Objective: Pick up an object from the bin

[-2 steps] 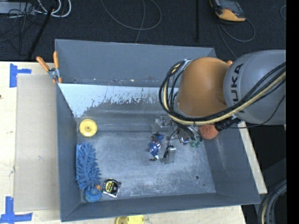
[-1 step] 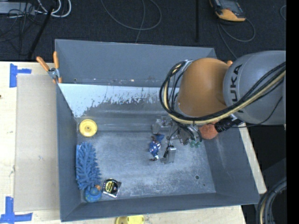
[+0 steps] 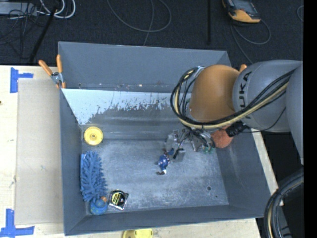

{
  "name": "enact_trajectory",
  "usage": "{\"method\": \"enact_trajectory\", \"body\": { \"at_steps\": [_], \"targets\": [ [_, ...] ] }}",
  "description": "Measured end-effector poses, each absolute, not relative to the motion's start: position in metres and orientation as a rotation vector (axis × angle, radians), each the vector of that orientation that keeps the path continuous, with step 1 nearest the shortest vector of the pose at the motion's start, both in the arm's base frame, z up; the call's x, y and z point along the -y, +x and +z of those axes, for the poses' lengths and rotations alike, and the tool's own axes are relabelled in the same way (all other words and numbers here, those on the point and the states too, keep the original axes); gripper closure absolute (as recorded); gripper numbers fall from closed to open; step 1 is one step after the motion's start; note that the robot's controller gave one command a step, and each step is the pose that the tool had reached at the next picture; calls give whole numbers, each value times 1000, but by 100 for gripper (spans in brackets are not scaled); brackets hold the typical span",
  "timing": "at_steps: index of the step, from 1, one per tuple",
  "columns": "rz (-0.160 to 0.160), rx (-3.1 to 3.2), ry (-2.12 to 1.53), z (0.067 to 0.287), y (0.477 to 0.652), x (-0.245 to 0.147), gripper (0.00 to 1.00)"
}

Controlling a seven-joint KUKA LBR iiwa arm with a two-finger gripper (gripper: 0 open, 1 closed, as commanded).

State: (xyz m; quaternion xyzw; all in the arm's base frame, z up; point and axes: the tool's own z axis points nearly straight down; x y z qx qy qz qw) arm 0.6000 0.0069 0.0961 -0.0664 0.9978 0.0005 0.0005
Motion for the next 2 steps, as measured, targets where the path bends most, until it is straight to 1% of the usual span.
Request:
{"method": "enact_trajectory", "body": {
  "at_steps": [1,2],
  "targets": [
    [2,-3134,-207,96,600,-7,100],
    [-1,-3127,-151,297,605,10,100]
  ]
}}
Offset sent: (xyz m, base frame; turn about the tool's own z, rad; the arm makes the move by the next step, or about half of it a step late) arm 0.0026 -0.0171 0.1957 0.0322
